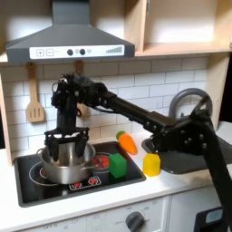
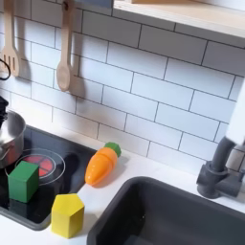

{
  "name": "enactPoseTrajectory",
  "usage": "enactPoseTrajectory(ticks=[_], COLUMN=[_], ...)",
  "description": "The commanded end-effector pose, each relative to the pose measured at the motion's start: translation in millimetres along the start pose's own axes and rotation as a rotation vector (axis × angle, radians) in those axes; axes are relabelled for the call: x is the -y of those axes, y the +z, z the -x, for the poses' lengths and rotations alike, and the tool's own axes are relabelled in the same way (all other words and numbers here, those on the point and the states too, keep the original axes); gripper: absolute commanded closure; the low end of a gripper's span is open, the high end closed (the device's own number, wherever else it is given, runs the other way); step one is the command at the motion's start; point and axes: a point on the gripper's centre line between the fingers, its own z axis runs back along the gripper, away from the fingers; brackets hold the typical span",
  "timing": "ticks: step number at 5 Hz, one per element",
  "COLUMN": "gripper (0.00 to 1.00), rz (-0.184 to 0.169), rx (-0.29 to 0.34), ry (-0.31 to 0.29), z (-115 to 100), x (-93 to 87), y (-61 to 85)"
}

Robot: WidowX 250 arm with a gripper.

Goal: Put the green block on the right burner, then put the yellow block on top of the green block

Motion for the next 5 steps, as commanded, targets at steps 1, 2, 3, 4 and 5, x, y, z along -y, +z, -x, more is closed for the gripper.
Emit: enactPoseTrajectory(ticks=[1, 2, 3, 4, 5], gripper=[0.0, 0.0, 0.0, 0.0, 0.0], rz=[0.01, 0.01, 0.015, 0.025, 0.021], rx=[-0.026, -0.033, -0.061, -0.081, -0.071], ry=[0.007, -0.005, -0.019, -0.023, -0.037], z=[3.5, 4.8, 9.2, 13.9, 16.3], x=[3.8, 7.4, 12.0, 14.3, 22.2], y=[-7.6, -10.4, -22.5, -30.8, -28.7])
